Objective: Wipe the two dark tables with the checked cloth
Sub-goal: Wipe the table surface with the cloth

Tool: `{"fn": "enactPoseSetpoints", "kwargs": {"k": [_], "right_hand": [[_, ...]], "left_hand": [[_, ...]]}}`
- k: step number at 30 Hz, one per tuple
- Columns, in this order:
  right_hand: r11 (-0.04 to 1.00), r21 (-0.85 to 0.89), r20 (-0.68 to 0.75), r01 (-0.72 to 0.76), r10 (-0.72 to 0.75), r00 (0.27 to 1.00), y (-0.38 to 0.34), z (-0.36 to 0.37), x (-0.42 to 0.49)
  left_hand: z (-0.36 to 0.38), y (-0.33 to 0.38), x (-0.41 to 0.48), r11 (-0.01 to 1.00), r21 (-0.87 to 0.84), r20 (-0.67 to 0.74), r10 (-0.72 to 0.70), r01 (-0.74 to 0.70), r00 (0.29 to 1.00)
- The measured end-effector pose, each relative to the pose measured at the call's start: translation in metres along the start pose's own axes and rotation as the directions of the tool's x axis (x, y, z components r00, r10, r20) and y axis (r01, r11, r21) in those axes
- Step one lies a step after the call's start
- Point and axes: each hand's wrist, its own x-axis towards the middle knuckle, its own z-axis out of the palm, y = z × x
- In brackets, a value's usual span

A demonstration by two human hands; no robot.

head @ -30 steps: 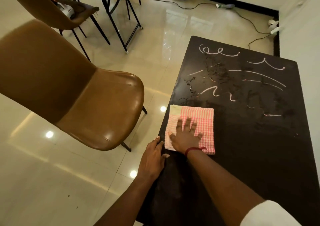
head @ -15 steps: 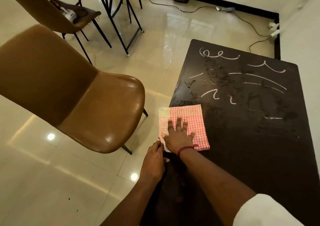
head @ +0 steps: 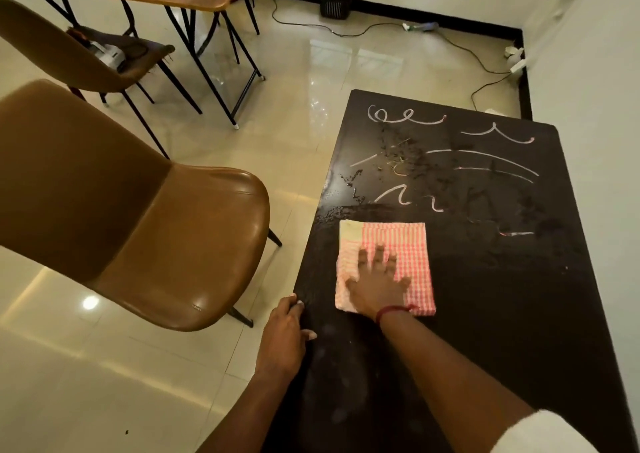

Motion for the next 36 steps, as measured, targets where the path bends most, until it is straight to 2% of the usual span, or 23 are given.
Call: {"fn": "enactPoseSetpoints", "kwargs": {"k": [6,9,13,18,22,26,28,32,36], "right_hand": [[0.995,0.018,0.020,0.097,-0.097,0.995,0.004,-0.010,0.020],[0.998,0.069,0.013,0.012,-0.013,1.000,0.036,-0.028,0.036],[0.992,0.089,-0.039,-0.093,0.096,0.995,0.073,-0.021,0.012],[0.999,0.045,-0.014,-0.015,0.016,1.000,0.065,-0.005,-0.006],[0.997,0.066,0.036,0.026,-0.028,0.999,0.082,-0.029,0.021],[0.984,0.140,0.022,-0.111,0.109,0.994,0.129,-0.049,0.034],[0.981,0.121,-0.014,-0.149,0.152,0.988,0.146,-0.044,0.024],[0.995,0.063,-0.032,-0.082,0.084,0.996,0.144,-0.030,0.009],[0.996,0.081,-0.006,-0.032,0.033,0.999,0.161,-0.049,0.029]], "left_hand": [[-0.008,0.009,0.010,0.987,0.156,0.085,0.023,-0.036,0.996],[-0.018,0.015,0.021,0.974,0.224,0.105,0.018,-0.041,0.994],[-0.017,0.029,0.035,0.978,0.205,0.045,0.019,-0.027,0.999],[0.004,0.063,0.054,0.977,0.204,-0.023,0.067,-0.061,0.998],[0.022,0.091,0.056,0.985,0.172,-0.077,0.015,-0.001,0.997],[0.035,0.108,0.054,0.991,0.134,-0.083,0.016,-0.004,0.996],[0.041,0.115,0.056,0.993,0.119,-0.060,0.032,-0.025,0.998],[0.054,0.129,0.058,0.992,0.118,-0.039,0.057,-0.052,0.998],[0.064,0.145,0.060,0.990,0.131,-0.056,0.056,-0.048,0.997]]}}
